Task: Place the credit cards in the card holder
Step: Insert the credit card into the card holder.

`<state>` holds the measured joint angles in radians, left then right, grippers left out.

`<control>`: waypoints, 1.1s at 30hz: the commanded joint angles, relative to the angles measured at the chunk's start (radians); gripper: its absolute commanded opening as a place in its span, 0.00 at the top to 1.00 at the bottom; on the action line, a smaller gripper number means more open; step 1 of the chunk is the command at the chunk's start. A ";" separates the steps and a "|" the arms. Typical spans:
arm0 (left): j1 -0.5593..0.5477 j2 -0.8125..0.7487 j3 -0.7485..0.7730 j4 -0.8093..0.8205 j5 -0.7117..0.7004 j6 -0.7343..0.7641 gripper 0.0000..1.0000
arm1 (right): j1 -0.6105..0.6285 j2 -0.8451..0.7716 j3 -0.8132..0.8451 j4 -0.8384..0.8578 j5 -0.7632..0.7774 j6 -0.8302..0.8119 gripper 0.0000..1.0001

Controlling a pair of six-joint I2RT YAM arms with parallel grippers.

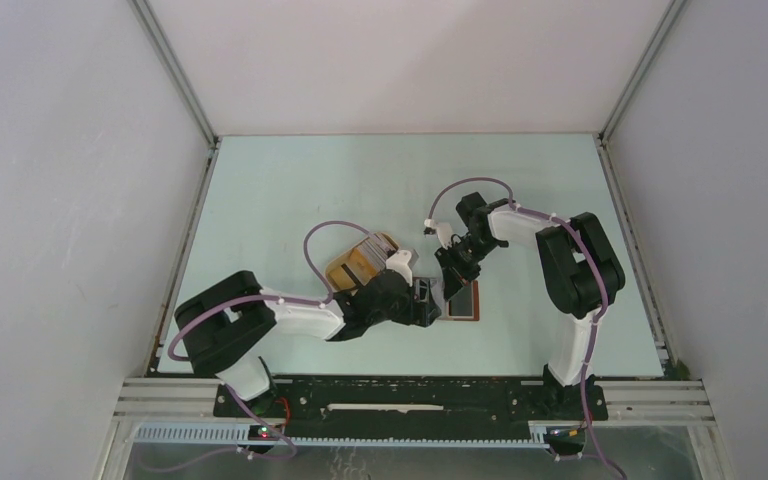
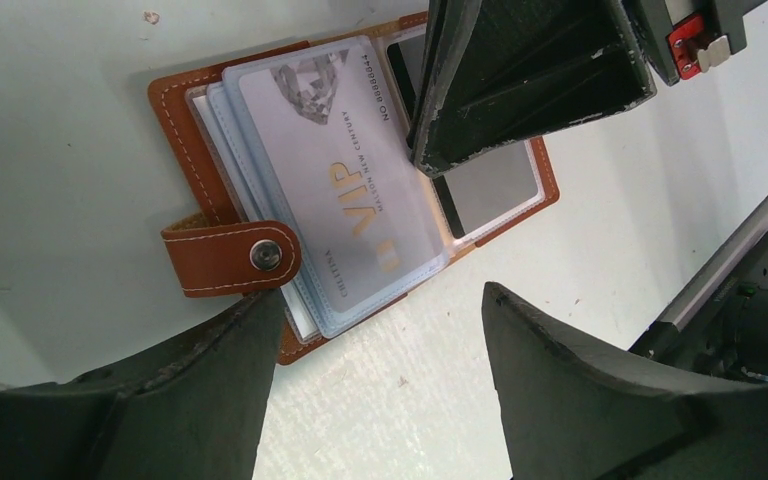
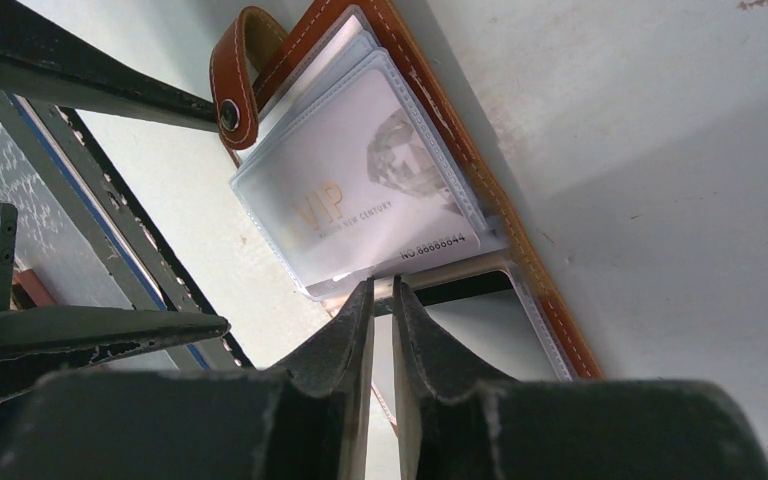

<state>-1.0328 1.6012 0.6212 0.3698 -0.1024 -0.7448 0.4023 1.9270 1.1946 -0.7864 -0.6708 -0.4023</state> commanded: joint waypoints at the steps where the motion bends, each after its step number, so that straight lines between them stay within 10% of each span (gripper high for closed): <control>1: 0.000 -0.001 0.039 0.005 -0.020 -0.008 0.23 | -0.002 0.018 0.026 -0.005 0.027 -0.007 0.80; 33: 0.011 0.004 0.018 0.061 0.014 -0.028 0.27 | 0.006 0.019 0.031 -0.009 0.028 -0.009 0.80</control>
<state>-1.0294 1.5906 0.6189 0.3954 -0.0940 -0.7612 0.4046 1.9289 1.2011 -0.7925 -0.6640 -0.4026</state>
